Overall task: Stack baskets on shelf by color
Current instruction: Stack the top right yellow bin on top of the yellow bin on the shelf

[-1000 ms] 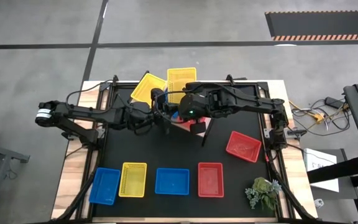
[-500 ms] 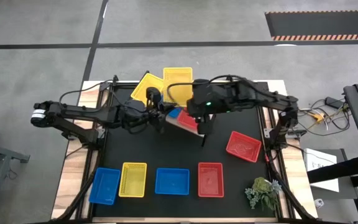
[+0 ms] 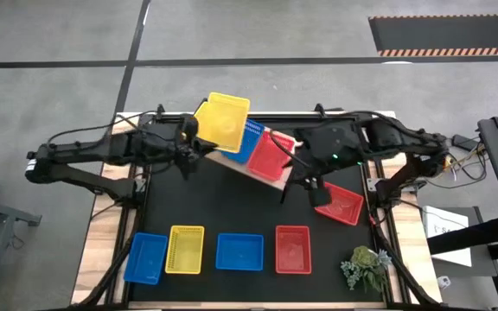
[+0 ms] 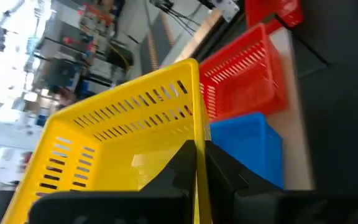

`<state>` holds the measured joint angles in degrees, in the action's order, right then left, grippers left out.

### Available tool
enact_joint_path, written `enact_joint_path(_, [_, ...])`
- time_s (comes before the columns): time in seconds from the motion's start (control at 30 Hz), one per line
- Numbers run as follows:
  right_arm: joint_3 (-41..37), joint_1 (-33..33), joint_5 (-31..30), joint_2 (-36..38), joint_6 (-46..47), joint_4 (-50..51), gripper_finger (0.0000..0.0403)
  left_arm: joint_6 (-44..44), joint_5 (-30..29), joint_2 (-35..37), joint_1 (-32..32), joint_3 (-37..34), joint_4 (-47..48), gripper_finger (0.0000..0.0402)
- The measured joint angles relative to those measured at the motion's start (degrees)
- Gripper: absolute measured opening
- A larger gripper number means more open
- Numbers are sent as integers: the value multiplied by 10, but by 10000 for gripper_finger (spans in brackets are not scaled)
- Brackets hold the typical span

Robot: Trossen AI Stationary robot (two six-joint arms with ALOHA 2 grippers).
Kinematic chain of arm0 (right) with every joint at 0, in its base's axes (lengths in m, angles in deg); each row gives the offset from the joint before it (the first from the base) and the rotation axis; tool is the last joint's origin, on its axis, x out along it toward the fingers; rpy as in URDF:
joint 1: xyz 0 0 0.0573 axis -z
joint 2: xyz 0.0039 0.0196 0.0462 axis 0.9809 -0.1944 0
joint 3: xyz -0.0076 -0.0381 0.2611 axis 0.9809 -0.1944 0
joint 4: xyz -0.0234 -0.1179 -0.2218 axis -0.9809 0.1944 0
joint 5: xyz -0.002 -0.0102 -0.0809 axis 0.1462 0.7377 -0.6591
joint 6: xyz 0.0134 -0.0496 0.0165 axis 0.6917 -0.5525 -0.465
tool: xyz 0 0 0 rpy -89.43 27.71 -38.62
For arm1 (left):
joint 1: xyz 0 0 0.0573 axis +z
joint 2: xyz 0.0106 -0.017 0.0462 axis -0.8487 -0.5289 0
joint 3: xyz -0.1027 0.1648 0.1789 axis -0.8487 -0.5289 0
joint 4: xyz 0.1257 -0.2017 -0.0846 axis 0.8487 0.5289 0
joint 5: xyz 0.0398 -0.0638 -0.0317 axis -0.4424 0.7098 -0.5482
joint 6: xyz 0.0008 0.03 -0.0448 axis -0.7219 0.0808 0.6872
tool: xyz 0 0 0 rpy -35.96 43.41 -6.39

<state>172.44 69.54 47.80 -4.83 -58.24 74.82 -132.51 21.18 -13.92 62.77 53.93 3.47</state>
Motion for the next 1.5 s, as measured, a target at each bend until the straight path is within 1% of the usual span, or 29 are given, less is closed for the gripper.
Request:
enact_joint_path(0.1, [-55,-17,0,32,10,-34,160,14,39,7,33,28,62,0])
enact_joint_path(0.2, [-121,-29,0,65,15,-79,157,22,96,2,67,61,130,0])
enact_joint_path(0.33, [-212,-36,0,113,21,-140,152,-5,164,-9,107,101,200,0])
enact_joint_path(0.47, [-301,-36,0,158,21,-206,148,-25,207,-20,148,130,241,0])
enact_joint_path(0.63, [-410,-35,0,212,14,-295,145,-48,292,-23,208,133,270,0])
enact_joint_path(0.7, [-451,-35,1,233,11,-333,146,-51,309,-24,235,126,268,0])
enact_joint_path(0.83, [-526,-35,5,272,9,-413,143,-74,323,-34,281,123,272,0])
enact_joint_path(0.97, [-594,-35,28,304,8,-492,141,-85,380,-47,331,122,273,0])
enact_joint_path(1.13, [-666,-35,30,334,9,-569,140,-99,425,-64,381,116,277,0])
enact_joint_path(1.33, [-718,-35,31,347,10,-628,137,-126,459,-86,414,114,283,0])
enact_joint_path(1.43, [-727,-35,31,349,14,-633,137,-132,461,-94,417,114,283,0])
enact_joint_path(1.5, [-728,-35,31,348,24,-636,137,-156,461,-99,418,114,294,0])
